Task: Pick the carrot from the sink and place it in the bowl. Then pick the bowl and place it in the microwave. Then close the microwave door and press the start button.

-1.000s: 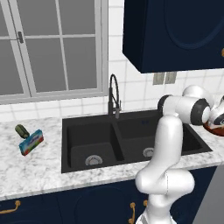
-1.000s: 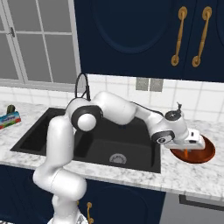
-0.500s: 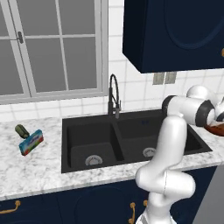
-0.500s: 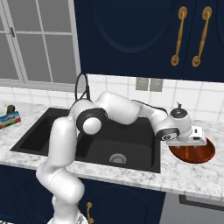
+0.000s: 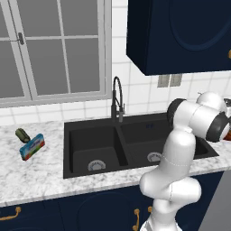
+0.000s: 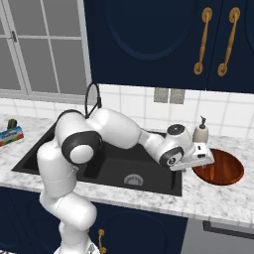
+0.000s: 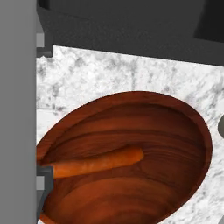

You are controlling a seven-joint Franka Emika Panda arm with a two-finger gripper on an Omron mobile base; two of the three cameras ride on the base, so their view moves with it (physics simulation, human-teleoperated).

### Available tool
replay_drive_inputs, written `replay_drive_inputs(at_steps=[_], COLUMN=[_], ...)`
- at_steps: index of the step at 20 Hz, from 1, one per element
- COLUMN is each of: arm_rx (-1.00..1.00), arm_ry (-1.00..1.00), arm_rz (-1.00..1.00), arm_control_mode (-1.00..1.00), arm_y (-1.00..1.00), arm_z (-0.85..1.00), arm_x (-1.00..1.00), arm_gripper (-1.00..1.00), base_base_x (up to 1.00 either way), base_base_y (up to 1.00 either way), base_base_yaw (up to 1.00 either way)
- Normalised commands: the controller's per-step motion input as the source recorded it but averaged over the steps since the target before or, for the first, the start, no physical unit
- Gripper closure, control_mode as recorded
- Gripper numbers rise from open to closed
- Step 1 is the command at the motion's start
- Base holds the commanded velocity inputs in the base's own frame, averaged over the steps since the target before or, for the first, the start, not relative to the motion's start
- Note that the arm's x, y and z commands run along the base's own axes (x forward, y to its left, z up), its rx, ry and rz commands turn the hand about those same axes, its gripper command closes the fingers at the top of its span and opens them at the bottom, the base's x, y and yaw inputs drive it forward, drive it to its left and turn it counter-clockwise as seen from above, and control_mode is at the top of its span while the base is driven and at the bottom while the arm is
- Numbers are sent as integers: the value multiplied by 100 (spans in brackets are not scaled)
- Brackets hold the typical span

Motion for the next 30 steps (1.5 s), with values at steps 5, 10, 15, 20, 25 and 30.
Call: replay_drive_inputs(at_steps=[5,10,15,20,25,30], arm_rx=[-6,0,0,0,0,0], arm_ry=[13,8,0,2,1,-4], arm_rz=[0,0,0,0,0,0], arm_control_mode=[-100,-100,-100,-100,-100,-100], arm_y=[-13,-45,-69,-70,-59,-25], arm_z=[-26,-36,-6,-18,-18,-7], arm_x=[42,37,12,26,6,-26], arm_gripper=[-100,-100,-100,100,100,100], base_base_x=[0,0,0,0,0,0], base_base_y=[0,0,0,0,0,0], base_base_yaw=[0,0,0,0,0,0])
